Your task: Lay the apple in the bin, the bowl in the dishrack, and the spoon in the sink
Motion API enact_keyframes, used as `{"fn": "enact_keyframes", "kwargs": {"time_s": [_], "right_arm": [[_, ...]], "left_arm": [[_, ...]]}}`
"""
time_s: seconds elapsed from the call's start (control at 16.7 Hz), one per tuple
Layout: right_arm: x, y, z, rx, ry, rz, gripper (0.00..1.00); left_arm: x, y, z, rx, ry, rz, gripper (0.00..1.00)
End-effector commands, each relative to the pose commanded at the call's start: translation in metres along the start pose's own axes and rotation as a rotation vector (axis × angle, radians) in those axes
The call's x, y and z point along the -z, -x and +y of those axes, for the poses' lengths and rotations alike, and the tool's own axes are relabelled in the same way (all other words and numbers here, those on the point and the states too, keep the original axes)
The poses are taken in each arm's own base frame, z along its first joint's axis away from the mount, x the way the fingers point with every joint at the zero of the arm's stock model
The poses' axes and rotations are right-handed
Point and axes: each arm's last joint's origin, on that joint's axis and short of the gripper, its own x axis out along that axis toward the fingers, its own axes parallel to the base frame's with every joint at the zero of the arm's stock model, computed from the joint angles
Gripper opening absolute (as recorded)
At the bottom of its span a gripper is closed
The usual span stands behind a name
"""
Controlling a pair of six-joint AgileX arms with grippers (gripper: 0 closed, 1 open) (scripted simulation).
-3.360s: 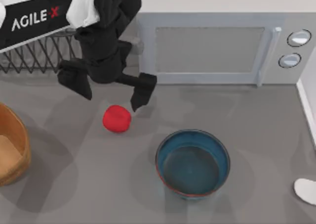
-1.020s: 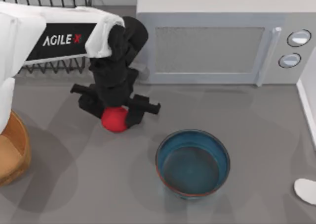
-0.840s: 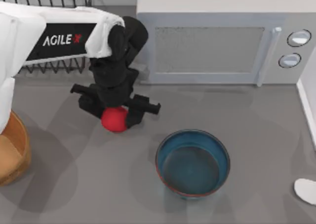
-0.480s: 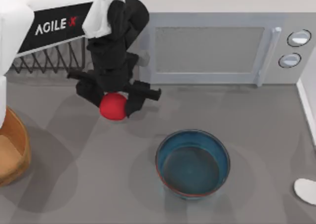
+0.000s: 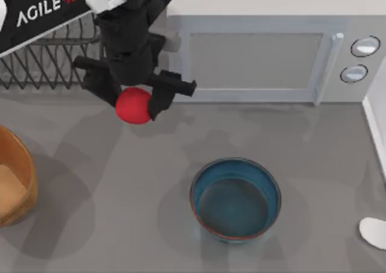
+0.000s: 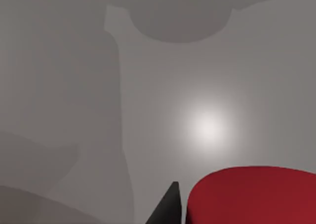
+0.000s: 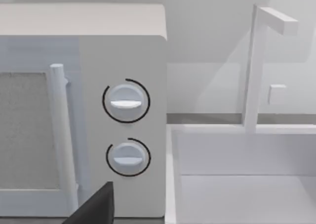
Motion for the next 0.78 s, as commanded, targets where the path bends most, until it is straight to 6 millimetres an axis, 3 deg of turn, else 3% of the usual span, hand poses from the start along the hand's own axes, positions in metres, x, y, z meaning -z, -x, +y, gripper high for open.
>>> {"fn": "enact_keyframes", "kwargs": {"time_s": [0.3, 0.54, 0.78], "right_arm": [[0.000, 0.000, 0.000, 0.000, 0.000, 0.000, 1.00], [0.000, 0.000, 0.000, 0.000, 0.000, 0.000, 1.00], [0.000, 0.000, 0.000, 0.000, 0.000, 0.000, 1.00]], "left_arm": [[-0.001, -0.001, 0.013, 0.001, -0.030, 0.009, 0.00], [0.006, 0.008, 0.058, 0.009, -0.133, 0.010, 0.00], [0.026, 0.021, 0.113, 0.019, -0.301, 0.008, 0.00]]}}
